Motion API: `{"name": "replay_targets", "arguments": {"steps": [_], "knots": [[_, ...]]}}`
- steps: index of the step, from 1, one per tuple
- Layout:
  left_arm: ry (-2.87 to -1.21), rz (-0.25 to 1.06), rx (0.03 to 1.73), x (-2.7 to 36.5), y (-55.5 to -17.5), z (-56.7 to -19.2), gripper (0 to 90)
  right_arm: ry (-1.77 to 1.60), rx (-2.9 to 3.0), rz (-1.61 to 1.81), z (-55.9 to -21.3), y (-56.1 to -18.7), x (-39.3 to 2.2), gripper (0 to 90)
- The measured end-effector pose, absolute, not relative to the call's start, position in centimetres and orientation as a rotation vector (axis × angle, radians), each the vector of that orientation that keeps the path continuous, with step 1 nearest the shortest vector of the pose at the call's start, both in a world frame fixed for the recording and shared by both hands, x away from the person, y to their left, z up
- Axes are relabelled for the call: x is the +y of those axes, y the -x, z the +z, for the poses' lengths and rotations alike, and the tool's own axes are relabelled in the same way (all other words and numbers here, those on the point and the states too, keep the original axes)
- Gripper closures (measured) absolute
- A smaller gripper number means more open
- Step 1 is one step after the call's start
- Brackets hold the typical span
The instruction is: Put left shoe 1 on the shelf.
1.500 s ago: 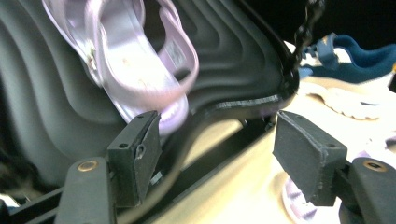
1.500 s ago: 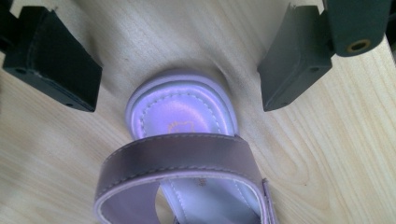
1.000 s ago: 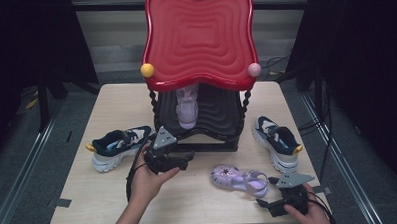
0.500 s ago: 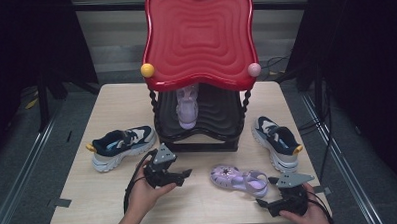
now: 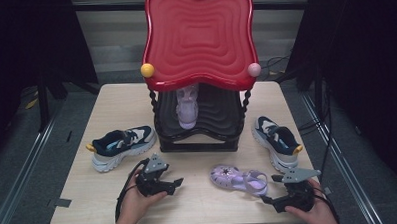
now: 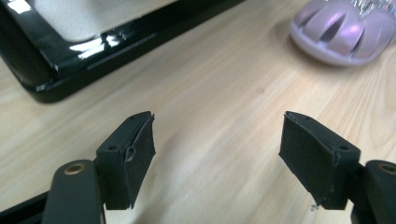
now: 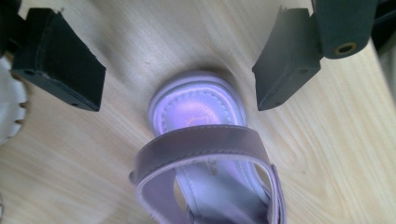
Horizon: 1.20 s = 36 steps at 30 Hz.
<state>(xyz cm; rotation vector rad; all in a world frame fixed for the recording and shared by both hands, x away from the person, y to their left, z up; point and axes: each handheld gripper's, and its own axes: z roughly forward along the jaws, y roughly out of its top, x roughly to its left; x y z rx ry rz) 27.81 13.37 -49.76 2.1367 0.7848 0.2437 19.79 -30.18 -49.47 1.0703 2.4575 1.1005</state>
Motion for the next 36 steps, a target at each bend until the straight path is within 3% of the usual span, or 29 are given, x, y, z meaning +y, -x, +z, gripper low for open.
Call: {"name": "replay_targets", "arguments": {"steps": [19, 21, 36], "knots": [[-2.197, 0.28, 0.781, 14.2, -27.8, -50.7, 21.4, -1.008, 2.474, 1.126, -45.2, -20.4, -29.7, 24.4], [-2.215, 0.289, 0.764, 14.0, -27.7, -50.7, 17.0, -1.018, 2.446, 1.148, -44.9, -21.4, -29.8, 28.1], [-2.225, 0.297, 0.753, 13.9, -27.7, -50.8, 15.8, -1.035, 2.521, 1.076, -47.1, -24.9, -27.0, 52.2]]}}
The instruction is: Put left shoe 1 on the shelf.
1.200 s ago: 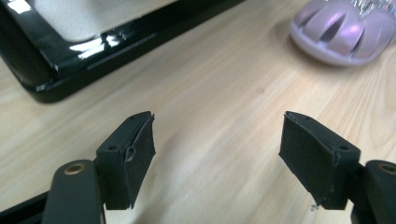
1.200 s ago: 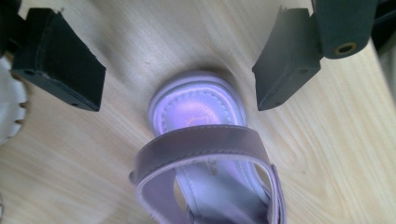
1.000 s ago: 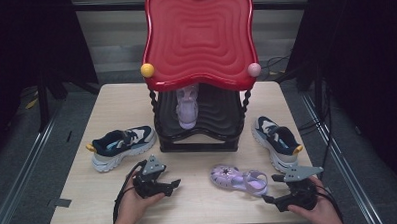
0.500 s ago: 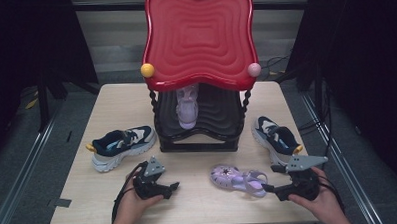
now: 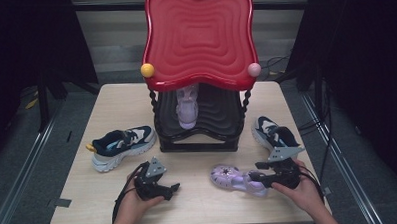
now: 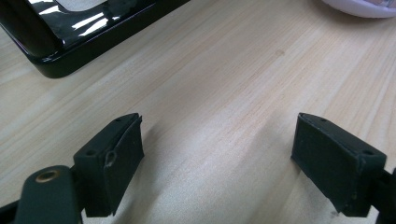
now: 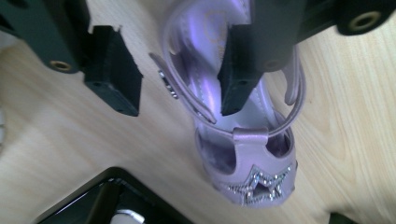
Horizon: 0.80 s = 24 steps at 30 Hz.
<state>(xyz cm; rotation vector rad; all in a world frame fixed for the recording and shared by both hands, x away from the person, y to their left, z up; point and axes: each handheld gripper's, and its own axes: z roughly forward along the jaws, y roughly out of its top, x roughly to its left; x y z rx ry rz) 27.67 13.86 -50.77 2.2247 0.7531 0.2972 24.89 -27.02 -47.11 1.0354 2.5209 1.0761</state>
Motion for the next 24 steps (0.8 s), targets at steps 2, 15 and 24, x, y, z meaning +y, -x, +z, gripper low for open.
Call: {"name": "replay_targets", "arguments": {"steps": [2, 15, 24], "knots": [[-2.225, 0.297, 0.753, 13.9, -27.7, -50.8, 15.8, -1.024, 2.54, 1.012, -47.7, -25.0, -26.4, 60.5], [-2.221, 0.293, 0.757, 13.8, -27.7, -50.8, 15.9, -1.148, 2.467, 1.057, -48.2, -24.4, -26.5, 79.7], [-2.221, 0.293, 0.758, 13.8, -27.7, -50.8, 15.9, -1.265, 2.376, 1.044, -47.9, -25.0, -25.7, 79.7]]}}
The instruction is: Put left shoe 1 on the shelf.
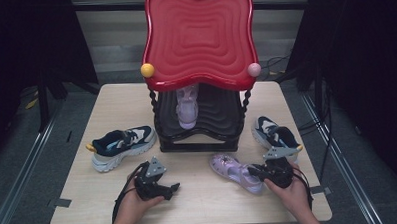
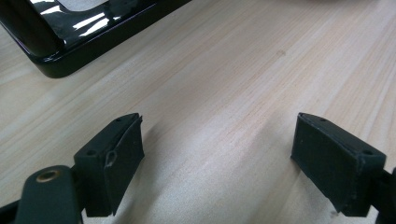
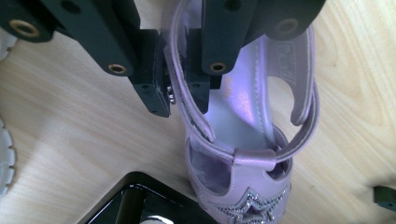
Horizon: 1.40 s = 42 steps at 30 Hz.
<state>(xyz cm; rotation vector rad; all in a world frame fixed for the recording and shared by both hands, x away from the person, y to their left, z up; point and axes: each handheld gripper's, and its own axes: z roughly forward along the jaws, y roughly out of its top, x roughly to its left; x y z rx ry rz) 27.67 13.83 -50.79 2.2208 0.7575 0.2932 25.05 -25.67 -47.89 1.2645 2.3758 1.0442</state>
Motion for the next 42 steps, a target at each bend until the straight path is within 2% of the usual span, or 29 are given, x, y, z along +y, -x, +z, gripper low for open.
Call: {"name": "replay_targets", "arguments": {"steps": [8, 14, 22, 28, 33, 42], "knots": [[-2.224, 0.296, 0.759, 13.8, -27.7, -50.8, 15.9, -1.312, 2.379, 1.078, -48.3, -24.6, -25.4, 76.5], [-2.222, 0.295, 0.763, 13.8, -27.7, -50.8, 15.9, -1.299, 2.395, 1.089, -48.2, -23.7, -25.1, 67.7], [-2.221, 0.295, 0.762, 13.8, -27.7, -50.8, 15.9, -1.267, 2.396, 1.046, -48.4, -23.9, -24.6, 67.2], [-2.221, 0.295, 0.763, 13.8, -27.7, -50.8, 15.9, -1.277, 2.347, 1.084, -48.9, -23.9, -24.6, 72.1], [-2.221, 0.296, 0.763, 13.8, -27.7, -50.8, 15.9, -1.295, 2.34, 1.112, -49.0, -24.0, -24.8, 72.8], [-2.222, 0.301, 0.762, 13.8, -27.7, -50.8, 15.8, -1.309, 2.349, 1.108, -49.0, -24.2, -24.9, 71.6]]}}
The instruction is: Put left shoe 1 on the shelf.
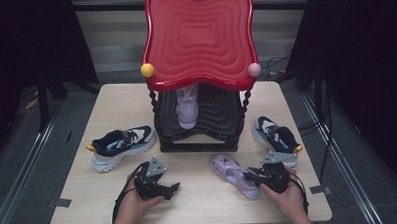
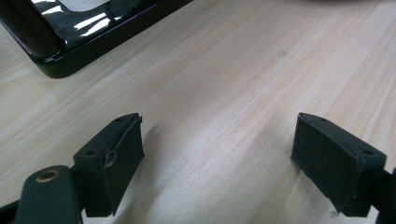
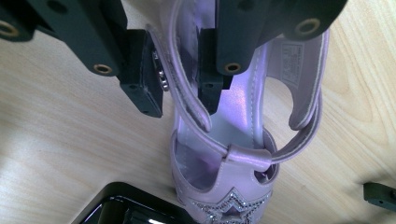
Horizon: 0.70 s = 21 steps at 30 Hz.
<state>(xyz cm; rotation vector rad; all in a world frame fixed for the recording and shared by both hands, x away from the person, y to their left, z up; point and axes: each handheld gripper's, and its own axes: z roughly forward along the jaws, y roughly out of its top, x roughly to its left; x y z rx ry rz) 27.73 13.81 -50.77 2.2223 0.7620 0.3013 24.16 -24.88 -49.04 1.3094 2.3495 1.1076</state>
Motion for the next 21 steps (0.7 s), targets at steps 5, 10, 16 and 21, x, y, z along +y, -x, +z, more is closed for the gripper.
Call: {"name": "replay_targets", "arguments": {"steps": [5, 10, 16, 21], "knots": [[-2.222, 0.301, 0.761, 13.8, -27.74, -50.77, 15.8, -1.301, 2.367, 1.098, -48.9, -24.2, -24.73, 75.5], [-2.222, 0.301, 0.763, 13.81, -27.73, -50.77, 15.8, -1.276, 2.356, 1.068, -48.8, -24.03, -24.51, 78.4], [-2.222, 0.301, 0.763, 13.81, -27.73, -50.77, 15.9, -1.292, 2.337, 1.097, -48.97, -23.99, -24.71, 79.7], [-2.222, 0.301, 0.763, 13.81, -27.73, -50.77, 15.9, -1.287, 2.323, 1.101, -48.99, -23.83, -24.71, 80.6]]}}
